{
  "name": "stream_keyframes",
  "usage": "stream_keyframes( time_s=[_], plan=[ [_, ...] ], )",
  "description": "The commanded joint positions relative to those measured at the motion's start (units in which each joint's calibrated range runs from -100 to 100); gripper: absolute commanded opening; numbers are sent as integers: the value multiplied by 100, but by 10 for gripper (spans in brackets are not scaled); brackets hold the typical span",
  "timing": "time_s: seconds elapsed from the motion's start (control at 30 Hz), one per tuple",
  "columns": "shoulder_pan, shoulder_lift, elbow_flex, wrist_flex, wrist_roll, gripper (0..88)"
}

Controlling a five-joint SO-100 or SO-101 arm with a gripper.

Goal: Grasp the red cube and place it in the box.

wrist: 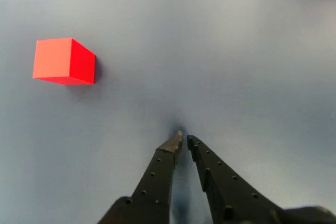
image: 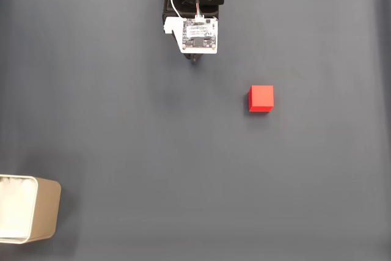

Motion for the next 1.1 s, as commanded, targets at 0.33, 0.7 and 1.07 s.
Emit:
stream_keyframes(
  time_s=[0.33,0.7,1.07],
  plan=[
    [32,9,54,120,83,0],
    [32,9,54,120,68,0],
    [32,9,54,120,44,0]
  ],
)
